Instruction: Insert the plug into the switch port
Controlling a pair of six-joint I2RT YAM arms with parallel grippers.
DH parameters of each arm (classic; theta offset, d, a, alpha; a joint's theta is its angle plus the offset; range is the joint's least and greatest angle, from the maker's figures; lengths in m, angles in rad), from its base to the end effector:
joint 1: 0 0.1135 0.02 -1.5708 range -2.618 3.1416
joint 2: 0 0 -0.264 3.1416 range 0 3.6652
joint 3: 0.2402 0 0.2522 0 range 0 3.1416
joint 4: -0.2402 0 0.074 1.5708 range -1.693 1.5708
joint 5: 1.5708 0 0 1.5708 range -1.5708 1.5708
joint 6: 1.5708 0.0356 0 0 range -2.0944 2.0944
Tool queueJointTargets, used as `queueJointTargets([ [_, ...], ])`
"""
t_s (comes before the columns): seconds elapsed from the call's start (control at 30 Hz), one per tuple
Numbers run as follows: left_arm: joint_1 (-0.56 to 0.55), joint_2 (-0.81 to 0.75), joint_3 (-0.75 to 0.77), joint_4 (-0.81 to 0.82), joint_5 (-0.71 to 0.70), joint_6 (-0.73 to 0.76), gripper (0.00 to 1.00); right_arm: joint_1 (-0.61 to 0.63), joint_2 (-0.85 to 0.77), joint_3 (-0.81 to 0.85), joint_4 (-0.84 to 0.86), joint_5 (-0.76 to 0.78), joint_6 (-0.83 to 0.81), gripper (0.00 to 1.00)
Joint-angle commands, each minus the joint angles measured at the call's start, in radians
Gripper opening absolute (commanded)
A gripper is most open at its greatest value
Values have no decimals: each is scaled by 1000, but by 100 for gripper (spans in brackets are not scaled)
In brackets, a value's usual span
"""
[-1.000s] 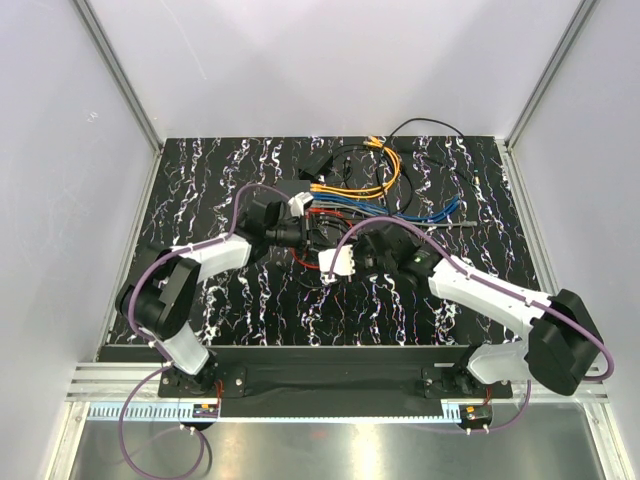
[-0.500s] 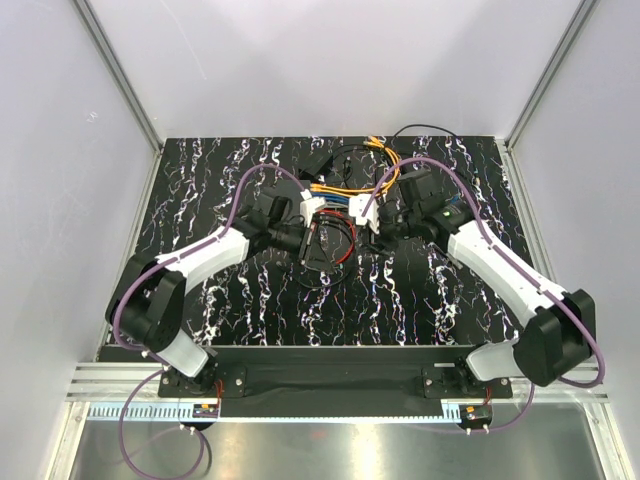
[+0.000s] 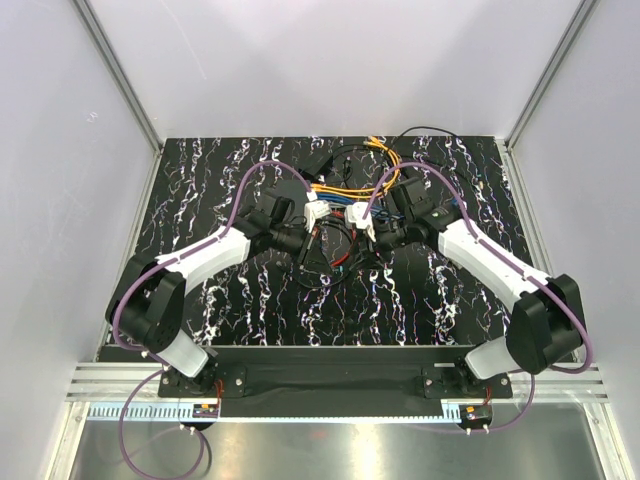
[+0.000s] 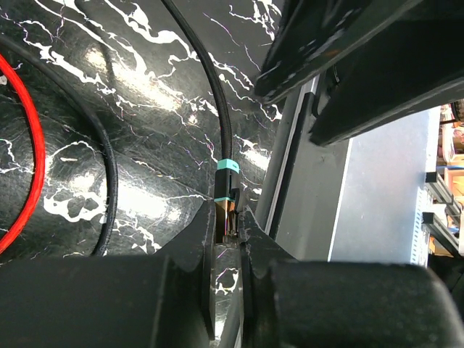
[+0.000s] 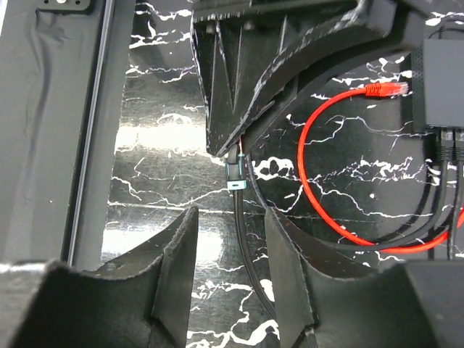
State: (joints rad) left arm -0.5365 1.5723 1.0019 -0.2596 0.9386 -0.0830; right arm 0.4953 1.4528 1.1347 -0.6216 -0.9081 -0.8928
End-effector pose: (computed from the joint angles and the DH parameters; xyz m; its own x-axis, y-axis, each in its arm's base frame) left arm 0.2630 -0.1898 0.2256 -0.6959 0.3568 -0.6232 0.7148 0.2601 -0.6492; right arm 0.2479 0.1658 0.2786 0.1009 -0.4901 -0.8658 -0.9934 -0.0980 -0.0603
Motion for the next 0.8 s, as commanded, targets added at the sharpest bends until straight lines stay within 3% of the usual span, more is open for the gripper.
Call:
queueJointTargets([
  [0.0,-8,-31,32,69,46,11,0,15,-9,-35,60,-8,-20,48],
  [0.2,-8,-21,37,86,62,-15,0,52,-6,-95,183,75,-12,44],
  [0.53,-8,-11,46,97,72,-32,0,77,14,-110,246,156,-31,27],
  [0.77,-6,-3,44,109,80,-44,0,83,8,-124,212,170,-81,27],
])
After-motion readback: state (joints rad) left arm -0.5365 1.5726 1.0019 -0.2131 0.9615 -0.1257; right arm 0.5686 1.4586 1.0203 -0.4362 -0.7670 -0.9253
